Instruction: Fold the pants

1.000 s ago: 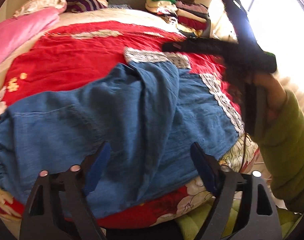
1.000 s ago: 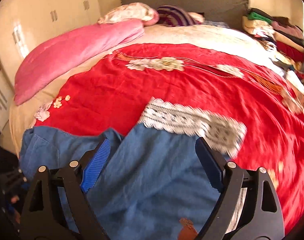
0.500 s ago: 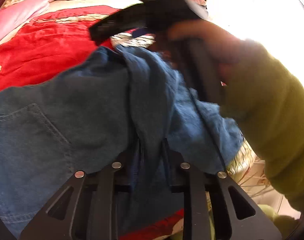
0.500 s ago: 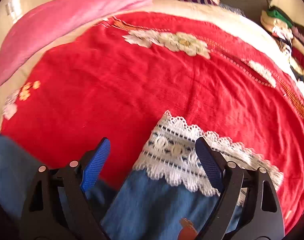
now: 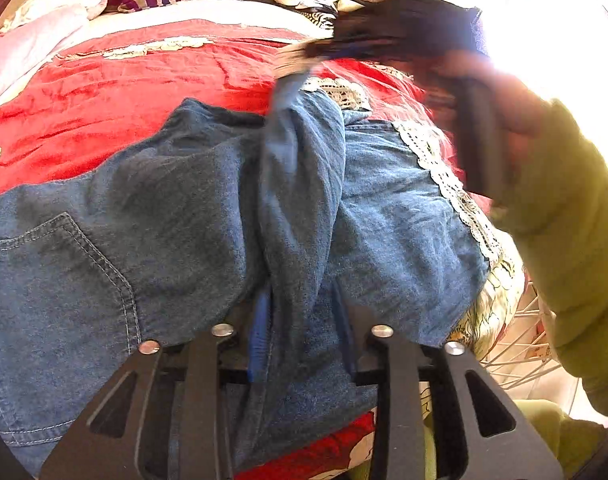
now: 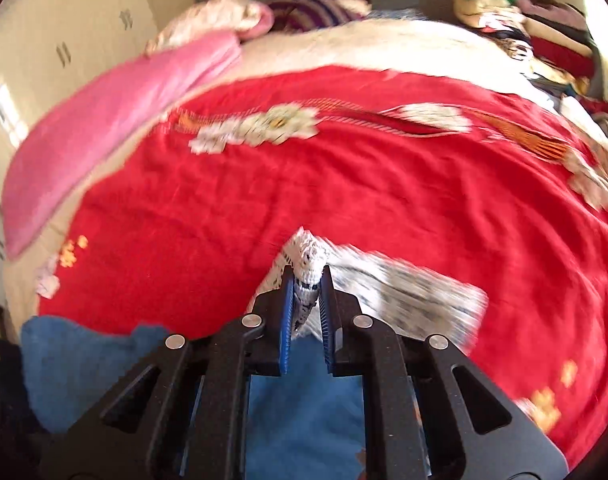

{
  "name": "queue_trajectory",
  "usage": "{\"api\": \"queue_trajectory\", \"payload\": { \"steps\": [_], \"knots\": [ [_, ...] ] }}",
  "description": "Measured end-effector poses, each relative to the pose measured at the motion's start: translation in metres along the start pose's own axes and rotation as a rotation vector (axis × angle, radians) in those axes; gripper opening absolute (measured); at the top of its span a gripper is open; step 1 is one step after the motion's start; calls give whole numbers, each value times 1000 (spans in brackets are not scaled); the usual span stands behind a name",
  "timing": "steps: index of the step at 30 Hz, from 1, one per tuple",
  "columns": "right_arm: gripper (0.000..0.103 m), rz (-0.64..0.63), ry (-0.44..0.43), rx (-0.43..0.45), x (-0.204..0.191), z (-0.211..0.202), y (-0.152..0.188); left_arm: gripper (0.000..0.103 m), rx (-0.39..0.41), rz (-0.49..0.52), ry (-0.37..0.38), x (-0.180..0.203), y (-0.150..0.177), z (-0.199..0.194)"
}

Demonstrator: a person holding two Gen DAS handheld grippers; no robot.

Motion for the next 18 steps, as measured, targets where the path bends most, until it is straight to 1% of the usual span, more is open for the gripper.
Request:
{"api": "queue_trajectory", "payload": {
  "steps": [3, 4, 5, 7, 8, 10, 13, 18],
  "knots": [
    [7, 40, 18, 43, 25, -41, 16, 34, 17, -1, -14, 3, 0, -4],
    [7, 53, 21, 51, 31, -49, 19, 34, 22, -4, -18, 2, 0, -5],
    [7, 75, 28, 64, 41, -64, 28, 33, 27, -5, -24, 2, 0, -6],
    [7, 102, 44, 79, 52, -82, 41, 30, 37, 7, -41, 4, 0, -8],
    [7, 111, 50, 81, 57, -86, 45, 20, 40, 18, -48, 6, 0, -8],
    [7, 142, 57, 81, 68, -102, 62, 8, 52, 41, -59, 10, 1, -12],
    [7, 167, 63, 72, 75, -121, 84, 6, 70, 106, -86, 17, 5, -21],
    [7, 200, 78, 66, 76, -150, 121, 5, 87, 160, -99, 24, 10, -35]
  ]
}}
Point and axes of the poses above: each gripper's, at about its wrist camera, not at the fingertips, and z roughly the way its jaws point, x to its right, y to its underside, the point moved 1 cm from there along z, roughly the way its jaws point, and after that the axes turned 3 degrees about -z, right-handed, at the moved point
